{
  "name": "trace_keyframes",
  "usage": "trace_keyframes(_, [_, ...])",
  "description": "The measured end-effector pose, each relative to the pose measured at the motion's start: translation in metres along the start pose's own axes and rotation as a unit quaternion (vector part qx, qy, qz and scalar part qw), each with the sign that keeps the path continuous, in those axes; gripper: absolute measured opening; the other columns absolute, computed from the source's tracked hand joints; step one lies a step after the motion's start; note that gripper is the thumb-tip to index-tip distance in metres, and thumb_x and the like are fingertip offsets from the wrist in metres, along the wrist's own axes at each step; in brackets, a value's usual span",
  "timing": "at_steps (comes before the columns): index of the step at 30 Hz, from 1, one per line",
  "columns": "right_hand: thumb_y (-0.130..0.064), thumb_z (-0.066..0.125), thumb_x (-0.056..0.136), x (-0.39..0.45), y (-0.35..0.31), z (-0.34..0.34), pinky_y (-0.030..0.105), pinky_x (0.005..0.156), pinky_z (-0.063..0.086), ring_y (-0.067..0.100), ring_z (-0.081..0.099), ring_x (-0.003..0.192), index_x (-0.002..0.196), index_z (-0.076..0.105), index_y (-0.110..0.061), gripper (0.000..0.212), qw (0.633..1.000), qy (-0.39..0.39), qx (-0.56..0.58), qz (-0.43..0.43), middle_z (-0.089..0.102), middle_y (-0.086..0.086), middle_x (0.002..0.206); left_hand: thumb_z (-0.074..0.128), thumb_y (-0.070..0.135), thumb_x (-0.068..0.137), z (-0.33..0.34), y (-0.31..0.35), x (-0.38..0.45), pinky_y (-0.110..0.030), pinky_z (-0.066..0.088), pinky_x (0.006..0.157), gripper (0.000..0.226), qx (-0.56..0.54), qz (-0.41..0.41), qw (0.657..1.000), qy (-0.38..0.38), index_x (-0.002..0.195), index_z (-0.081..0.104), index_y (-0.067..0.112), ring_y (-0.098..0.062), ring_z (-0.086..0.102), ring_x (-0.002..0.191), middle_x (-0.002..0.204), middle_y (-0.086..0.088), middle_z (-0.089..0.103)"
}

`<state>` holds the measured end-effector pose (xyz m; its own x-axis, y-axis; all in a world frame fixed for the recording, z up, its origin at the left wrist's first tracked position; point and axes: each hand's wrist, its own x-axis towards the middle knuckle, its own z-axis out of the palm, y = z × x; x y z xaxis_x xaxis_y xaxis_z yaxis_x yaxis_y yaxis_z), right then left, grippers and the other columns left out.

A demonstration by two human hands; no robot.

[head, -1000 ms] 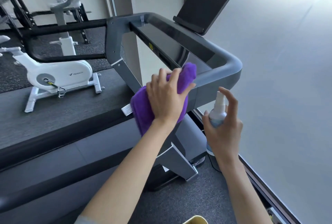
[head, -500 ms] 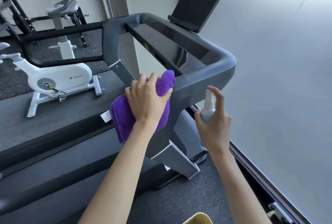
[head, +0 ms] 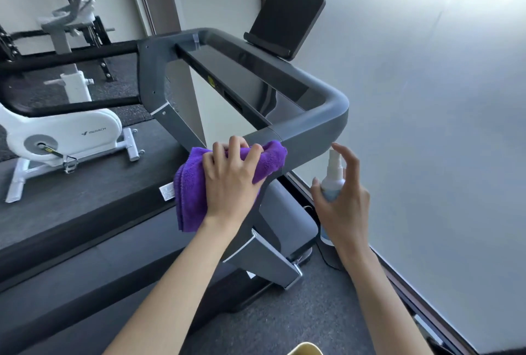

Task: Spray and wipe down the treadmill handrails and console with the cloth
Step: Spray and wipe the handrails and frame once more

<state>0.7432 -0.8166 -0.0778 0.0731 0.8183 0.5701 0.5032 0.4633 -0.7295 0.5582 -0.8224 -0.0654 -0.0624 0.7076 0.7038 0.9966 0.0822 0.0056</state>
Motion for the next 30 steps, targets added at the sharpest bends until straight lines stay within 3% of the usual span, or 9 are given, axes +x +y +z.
trace_keyframes(5, [-0.014,0.059,0.082,0.044,-0.028,0.004,0.024,0.052,0.043,0.013,0.046,0.052,0.132,0.033,-0.038,0.061,0.996,-0.015,0.073,-0.045,0.052,-0.001,0.072,0.064,0.058,0.079,-0.023,-0.012,0.042,-0.041,0.04,0.075,0.05,-0.129,-0.106,0.986,-0.013,0.106,0.062,0.016,-0.032,0.051,0.089,0.1,-0.007,0.056])
trace_keyframes(7, [-0.012,0.05,0.08,0.077,-0.043,0.011,0.027,0.072,0.05,0.015,0.06,0.076,0.137,0.025,-0.039,0.067,0.99,-0.042,0.119,-0.065,0.059,0.002,0.104,0.066,0.057,0.079,-0.028,-0.02,0.059,-0.041,0.041,0.077,0.051,-0.178,-0.131,0.975,0.003,0.105,0.062,0.013,-0.033,0.053,0.089,0.098,-0.009,0.057])
trace_keyframes(9, [-0.004,0.049,0.082,0.113,-0.053,0.026,0.023,0.098,0.042,0.003,0.053,0.111,0.144,0.017,-0.028,0.074,0.982,-0.068,0.144,-0.105,0.04,-0.009,0.138,0.066,0.057,0.079,-0.03,-0.028,0.067,-0.041,0.042,0.08,0.052,-0.232,-0.164,0.959,-0.005,0.105,0.061,0.012,-0.034,0.054,0.091,0.097,-0.01,0.058])
trace_keyframes(11, [0.006,0.05,0.085,0.151,-0.057,0.046,0.032,0.109,0.036,0.011,0.045,0.125,0.145,0.016,-0.012,0.071,0.975,-0.103,0.142,-0.138,0.028,-0.009,0.147,0.065,0.057,0.079,-0.028,-0.035,0.066,-0.041,0.042,0.08,0.051,-0.237,-0.174,0.956,-0.001,0.103,0.061,0.013,-0.033,0.054,0.09,0.096,-0.01,0.058])
trace_keyframes(13, [0.009,0.052,0.086,0.18,-0.057,0.068,0.043,0.103,0.04,0.024,0.049,0.112,0.144,0.019,-0.007,0.068,0.974,-0.134,0.131,-0.127,0.032,-0.006,0.142,0.065,0.056,0.079,-0.025,-0.039,0.063,-0.041,0.043,0.08,0.049,-0.243,-0.17,0.955,0.002,0.103,0.062,0.013,-0.031,0.054,0.089,0.094,-0.008,0.058])
trace_keyframes(16, [0.012,0.056,0.084,0.203,-0.048,0.095,0.04,0.095,0.043,0.02,0.048,0.095,0.142,0.023,-0.006,0.069,0.976,-0.155,0.111,-0.105,0.038,-0.005,0.134,0.06,0.058,0.078,-0.021,-0.042,0.061,-0.04,0.044,0.08,0.049,-0.26,-0.181,0.948,0.002,0.101,0.062,0.014,-0.029,0.056,0.088,0.093,-0.006,0.059])
trace_keyframes(24, [0.012,0.066,0.077,0.208,-0.024,0.124,0.029,0.104,0.034,0.022,0.043,0.129,0.148,0.023,-0.02,0.089,0.976,-0.187,0.093,-0.056,0.034,-0.007,0.144,0.062,0.06,0.079,-0.011,-0.041,0.062,-0.036,0.043,0.078,0.045,-0.262,-0.191,0.946,-0.022,0.099,0.061,0.019,-0.024,0.056,0.092,0.096,0.0,0.06])
trace_keyframes(28, [0.008,0.07,0.078,0.212,-0.022,0.128,0.05,0.098,0.045,0.029,0.056,0.105,0.149,0.014,-0.028,0.097,0.979,-0.183,0.092,0.002,0.051,0.013,0.121,0.061,0.061,0.08,-0.008,-0.041,0.062,-0.036,0.044,0.076,0.046,-0.253,-0.189,0.949,-0.018,0.099,0.062,0.019,-0.024,0.057,0.091,0.095,-0.001,0.06])
trace_keyframes(30, [0.007,0.071,0.077,0.212,-0.022,0.129,0.053,0.098,0.045,0.033,0.056,0.109,0.149,0.011,-0.027,0.099,0.98,-0.182,0.08,0.012,0.05,0.019,0.128,0.062,0.06,0.08,-0.007,-0.041,0.062,-0.036,0.045,0.074,0.045,-0.249,-0.184,0.951,-0.011,0.097,0.062,0.019,-0.024,0.058,0.089,0.094,-0.001,0.061])
